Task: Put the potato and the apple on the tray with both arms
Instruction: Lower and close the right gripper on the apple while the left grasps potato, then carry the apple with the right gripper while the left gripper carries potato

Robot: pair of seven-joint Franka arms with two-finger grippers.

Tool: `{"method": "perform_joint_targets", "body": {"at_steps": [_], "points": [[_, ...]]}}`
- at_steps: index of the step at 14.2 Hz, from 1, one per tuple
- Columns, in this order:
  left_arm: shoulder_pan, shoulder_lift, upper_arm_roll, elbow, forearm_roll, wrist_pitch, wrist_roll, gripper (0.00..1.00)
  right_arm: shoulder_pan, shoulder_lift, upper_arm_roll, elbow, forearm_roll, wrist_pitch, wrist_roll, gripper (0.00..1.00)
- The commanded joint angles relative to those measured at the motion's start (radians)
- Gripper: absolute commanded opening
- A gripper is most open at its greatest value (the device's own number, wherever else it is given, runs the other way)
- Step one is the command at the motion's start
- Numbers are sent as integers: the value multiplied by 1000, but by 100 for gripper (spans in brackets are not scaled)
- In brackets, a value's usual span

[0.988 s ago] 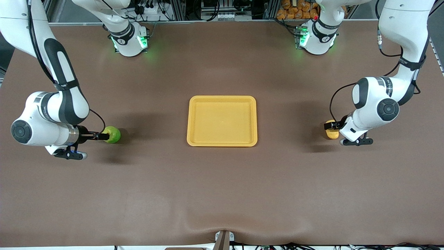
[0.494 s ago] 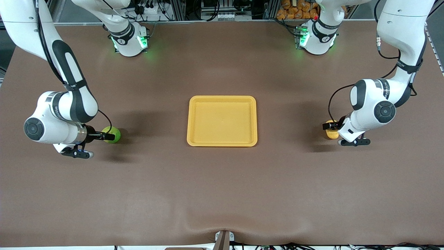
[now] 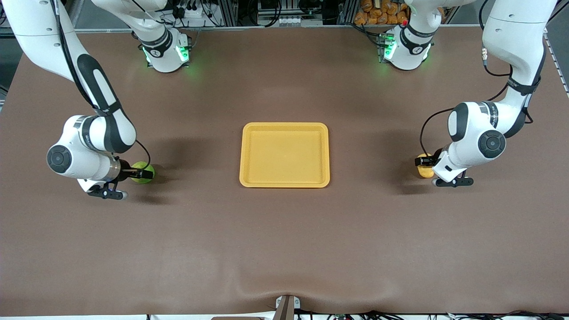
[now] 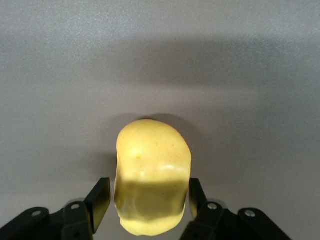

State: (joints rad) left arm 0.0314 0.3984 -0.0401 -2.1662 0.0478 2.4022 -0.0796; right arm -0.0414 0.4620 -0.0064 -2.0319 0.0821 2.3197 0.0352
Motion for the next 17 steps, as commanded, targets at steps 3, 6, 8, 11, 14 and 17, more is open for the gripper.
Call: {"method": "perform_joint_targets", "body": {"at_steps": [3, 6, 8, 11, 14, 17], "points": [[4, 10, -1, 9, -2, 15, 11, 45, 9, 0, -3, -7, 11, 7, -1, 0], [-2, -12, -3, 9, -2, 11, 17, 41, 14, -14, -3, 16, 11, -49, -1, 0], [-4, -19, -6, 9, -2, 3, 20, 38, 14, -25, -1, 89, 11, -181, -1, 0], [-4, -38, -37, 11, -2, -2, 17, 35, 9, -28, -1, 202, 8, -350, -3, 0], [-2, -50, -70, 31, -2, -43, 6, 34, 12, -31, -1, 265, 4, -431, -6, 0], [-2, -58, -112, 68, -3, -95, 17, 35, 15, -43, 3, 311, 4, -494, -5, 0]]}}
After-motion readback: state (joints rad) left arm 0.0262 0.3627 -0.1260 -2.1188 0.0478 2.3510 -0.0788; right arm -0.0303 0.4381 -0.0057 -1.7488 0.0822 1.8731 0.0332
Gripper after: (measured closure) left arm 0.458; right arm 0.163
